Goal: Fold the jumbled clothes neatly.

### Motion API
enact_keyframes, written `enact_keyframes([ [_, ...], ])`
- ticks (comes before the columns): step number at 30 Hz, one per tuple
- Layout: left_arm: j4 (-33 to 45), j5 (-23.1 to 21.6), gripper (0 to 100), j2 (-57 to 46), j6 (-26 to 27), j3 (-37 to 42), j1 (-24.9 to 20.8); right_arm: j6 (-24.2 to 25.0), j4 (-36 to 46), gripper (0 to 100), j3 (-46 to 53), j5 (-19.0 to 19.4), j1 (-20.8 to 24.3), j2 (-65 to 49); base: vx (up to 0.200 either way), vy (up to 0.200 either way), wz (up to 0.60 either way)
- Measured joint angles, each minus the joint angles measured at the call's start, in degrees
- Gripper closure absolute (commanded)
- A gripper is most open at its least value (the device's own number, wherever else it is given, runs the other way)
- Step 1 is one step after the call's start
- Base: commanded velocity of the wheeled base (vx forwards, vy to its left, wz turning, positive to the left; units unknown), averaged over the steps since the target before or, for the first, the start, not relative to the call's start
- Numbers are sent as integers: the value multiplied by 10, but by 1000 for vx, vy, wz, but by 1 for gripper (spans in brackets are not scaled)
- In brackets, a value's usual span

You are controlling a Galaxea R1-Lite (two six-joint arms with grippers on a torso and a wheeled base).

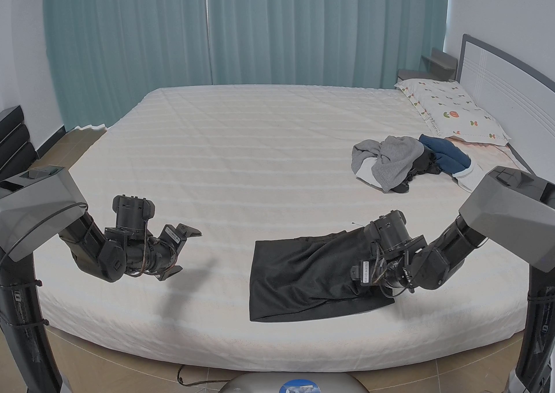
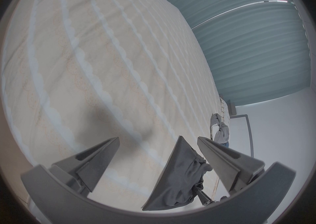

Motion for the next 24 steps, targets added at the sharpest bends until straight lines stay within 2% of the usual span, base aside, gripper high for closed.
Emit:
enact_keyframes([
  [7,0,0,0,0,1,0,-1,-14,-3,0,101,24,-30,-50,0,0,0],
  [15,0,0,0,0,1,0,-1,-22,-43,0,203,86,-82,-94,0,0,0],
  [24,0,0,0,0,2,0,-2,3,-119,0,242,209,-115,-129,0,0,0],
])
